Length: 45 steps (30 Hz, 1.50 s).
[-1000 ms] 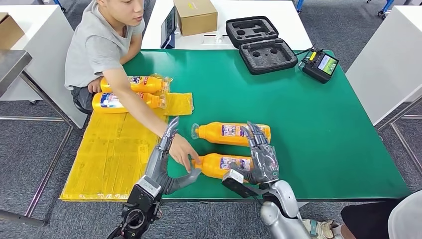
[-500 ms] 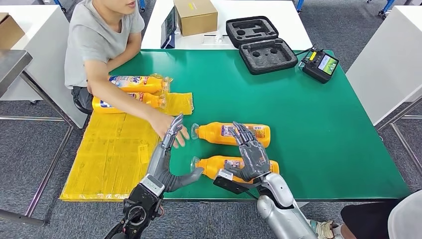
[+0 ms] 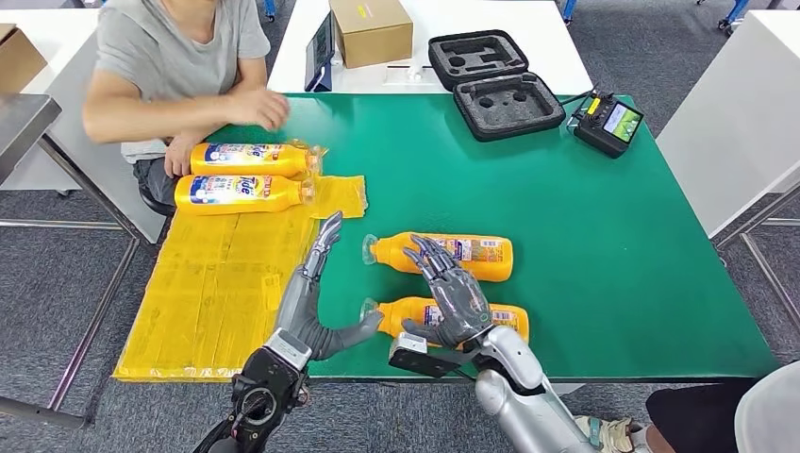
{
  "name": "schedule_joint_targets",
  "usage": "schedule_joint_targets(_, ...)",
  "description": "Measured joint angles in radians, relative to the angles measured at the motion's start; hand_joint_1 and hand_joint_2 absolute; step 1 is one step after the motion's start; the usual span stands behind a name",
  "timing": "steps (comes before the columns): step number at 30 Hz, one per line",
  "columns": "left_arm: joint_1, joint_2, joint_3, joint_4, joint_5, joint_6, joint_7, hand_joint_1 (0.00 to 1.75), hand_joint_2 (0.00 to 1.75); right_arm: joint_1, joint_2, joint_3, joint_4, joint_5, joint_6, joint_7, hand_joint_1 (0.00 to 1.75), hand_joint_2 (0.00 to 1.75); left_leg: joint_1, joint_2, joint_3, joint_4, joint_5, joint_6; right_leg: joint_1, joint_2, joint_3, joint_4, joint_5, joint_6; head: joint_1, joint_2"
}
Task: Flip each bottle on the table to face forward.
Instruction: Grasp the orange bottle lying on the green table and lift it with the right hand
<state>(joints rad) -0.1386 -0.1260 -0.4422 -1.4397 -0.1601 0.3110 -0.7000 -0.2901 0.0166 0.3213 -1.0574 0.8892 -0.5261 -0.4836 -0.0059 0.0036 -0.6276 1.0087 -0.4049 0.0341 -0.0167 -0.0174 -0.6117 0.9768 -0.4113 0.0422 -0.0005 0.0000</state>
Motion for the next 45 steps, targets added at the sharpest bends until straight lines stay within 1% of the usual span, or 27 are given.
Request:
schedule_joint_targets(7, -0.004, 0.008, -0.01, 0.005, 0.001, 0.002, 0.0, 0.0, 1.75, 0.004, 0.0, 0.02, -0.031, -0.004, -0.002, 0.0, 0.0, 1.75, 0.0, 0.0, 0.0, 0.0, 0.0, 0.0, 0.0, 0.0, 0.0, 0.0, 0.0, 0.0, 0.0, 0.0)
schedule_joint_targets(19, -0.005, 0.012, -0.014, 0.005, 0.001, 0.003, 0.0, 0.0, 1.75, 0.007, 0.0, 0.024, -0.041, -0.006, -0.004, 0.0, 0.0, 1.75, 0.0, 0.0, 0.0, 0.0, 0.0, 0.0, 0.0, 0.0, 0.0, 0.0, 0.0, 0.0, 0.0, 0.0)
schedule_joint_targets(27, -0.004, 0.018, -0.034, 0.005, 0.007, 0.032, 0.0, 0.0, 1.75, 0.031, -0.017, 0.021, -0.064, -0.013, -0.088, 0.001, 0.0, 1.75, 0.0, 0.0, 0.0, 0.0, 0.0, 0.0, 0.0, 0.0, 0.0, 0.0, 0.0, 0.0, 0.0, 0.0)
schedule_joint_targets(31, -0.01, 0.023, -0.05, 0.005, 0.011, 0.04, 0.0, 0.0, 1.75, 0.042, -0.028, 0.02, -0.074, -0.021, -0.093, 0.008, 0.0, 1.75, 0.0, 0.0, 0.0, 0.0, 0.0, 0.0, 0.0, 0.0, 0.0, 0.0, 0.0, 0.0, 0.0, 0.0)
schedule_joint_targets(32, -0.011, 0.023, -0.052, 0.005, 0.012, 0.041, 0.0, 0.0, 1.75, 0.045, -0.03, 0.02, -0.078, -0.032, -0.074, 0.018, 0.0, 1.75, 0.0, 0.0, 0.0, 0.0, 0.0, 0.0, 0.0, 0.0, 0.0, 0.0, 0.0, 0.0, 0.0, 0.0)
schedule_joint_targets(33, -0.012, 0.024, -0.054, 0.005, 0.01, 0.041, 0.0, 0.0, 1.75, 0.048, -0.033, 0.021, -0.082, -0.046, -0.029, 0.037, 0.0, 1.75, 0.0, 0.0, 0.0, 0.0, 0.0, 0.0, 0.0, 0.0, 0.0, 0.0, 0.0, 0.0, 0.0, 0.0)
schedule_joint_targets(36, -0.006, 0.025, -0.053, 0.005, -0.003, 0.031, 0.0, 0.0, 1.75, 0.067, -0.045, 0.029, -0.089, -0.077, 0.18, 0.111, 0.0, 1.75, 0.0, -0.001, 0.0, 0.0, 0.0, 0.0, 0.0, 0.0, 0.0, 0.0, 0.0, 0.0, 0.0, 0.0)
schedule_joint_targets(37, -0.003, 0.025, -0.051, 0.004, -0.008, 0.024, 0.0, 0.0, 1.75, 0.076, -0.05, 0.033, -0.09, -0.078, 0.22, 0.121, 0.0, 1.75, 0.0, -0.001, 0.0, 0.0, 0.0, 0.0, 0.0, 0.0, 0.0, 0.0, 0.0, 0.0, 0.0, 0.0)
schedule_joint_targets(38, -0.001, 0.025, -0.05, 0.004, -0.013, 0.016, 0.0, 0.0, 1.75, 0.084, -0.053, 0.037, -0.09, -0.075, 0.239, 0.125, 0.0, 1.75, 0.0, -0.001, -0.001, 0.0, 0.0, 0.0, 0.0, -0.001, 0.0, 0.0, 0.0, 0.0, 0.0, 0.0)
schedule_joint_targets(45, -0.001, 0.026, -0.046, 0.004, -0.023, -0.002, 0.0, 0.0, 1.75, 0.11, -0.062, 0.049, -0.118, -0.076, 0.24, 0.13, 0.0, 1.75, 0.0, -0.001, -0.001, 0.0, 0.0, 0.0, 0.0, 0.0, 0.0, 0.0, 0.0, 0.0, 0.0, 0.0)
